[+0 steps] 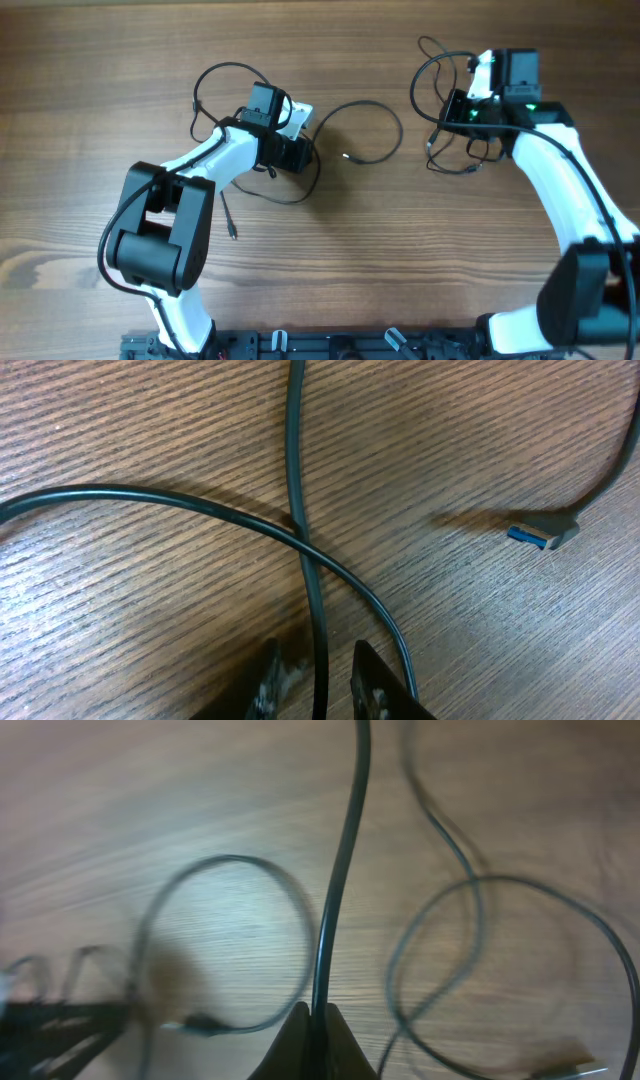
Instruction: Untangle cables
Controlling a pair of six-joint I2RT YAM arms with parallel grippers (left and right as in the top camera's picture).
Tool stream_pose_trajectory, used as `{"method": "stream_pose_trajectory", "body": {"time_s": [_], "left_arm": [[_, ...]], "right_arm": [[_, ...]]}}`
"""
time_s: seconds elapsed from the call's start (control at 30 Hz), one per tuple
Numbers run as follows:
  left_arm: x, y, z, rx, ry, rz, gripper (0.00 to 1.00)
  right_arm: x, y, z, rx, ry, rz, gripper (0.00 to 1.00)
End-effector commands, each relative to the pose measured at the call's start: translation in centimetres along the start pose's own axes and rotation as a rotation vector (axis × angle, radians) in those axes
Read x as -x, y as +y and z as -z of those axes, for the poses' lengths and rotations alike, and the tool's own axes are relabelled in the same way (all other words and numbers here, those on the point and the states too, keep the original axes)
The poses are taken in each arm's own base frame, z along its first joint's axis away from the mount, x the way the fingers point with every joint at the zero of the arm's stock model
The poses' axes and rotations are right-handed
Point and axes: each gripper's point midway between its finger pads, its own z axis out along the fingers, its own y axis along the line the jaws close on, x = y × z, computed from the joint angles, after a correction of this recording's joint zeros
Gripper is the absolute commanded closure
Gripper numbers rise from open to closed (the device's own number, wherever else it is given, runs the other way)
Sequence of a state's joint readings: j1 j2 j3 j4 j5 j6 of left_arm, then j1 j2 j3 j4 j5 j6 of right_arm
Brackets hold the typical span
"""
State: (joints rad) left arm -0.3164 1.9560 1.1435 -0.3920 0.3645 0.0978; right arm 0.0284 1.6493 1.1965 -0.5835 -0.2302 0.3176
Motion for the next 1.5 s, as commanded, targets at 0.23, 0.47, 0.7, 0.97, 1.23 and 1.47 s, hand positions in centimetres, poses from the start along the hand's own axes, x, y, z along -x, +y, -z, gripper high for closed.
{"method": "stream_pose_trajectory", "body": {"time_s": [0.23, 0.47, 0.7, 0.97, 1.23, 1.47], "left_arm": [[-0.6, 0.4, -0.7, 0.012, 0.014, 0.012, 0.73], [-0.6, 0.4, -0.7, 0.012, 0.014, 0.012, 0.74], [-0.6, 0.4, -0.7, 0.012, 0.014, 0.012, 0.74], [-0.6, 0.4, -0.7, 0.012, 0.015, 0.012, 0.74], [-0.8, 0.4, -0.7, 0.012, 0.021, 0.015, 0.75], [-0.8, 0.4, -0.7, 0.012, 0.021, 0.015, 0.75]], "right_arm": [[-2.5, -4.8, -5.3, -0.170, 0.135, 0.101, 0.83], [-5.0, -5.8, -8.1, -0.187, 0.232, 0.087, 0.21], [-5.9, -6.2, -10.4, -0.290, 0.230, 0.108, 0.14], [-8.3, -7.3, -12.0, -0.416, 0.284, 0.143, 0.96], [4.8, -13.7, -1.5, -0.468, -0.007, -0.027, 0.96], [7.2, -33.3, 10.8, -0.764, -0.215, -0.289, 0.96]]}}
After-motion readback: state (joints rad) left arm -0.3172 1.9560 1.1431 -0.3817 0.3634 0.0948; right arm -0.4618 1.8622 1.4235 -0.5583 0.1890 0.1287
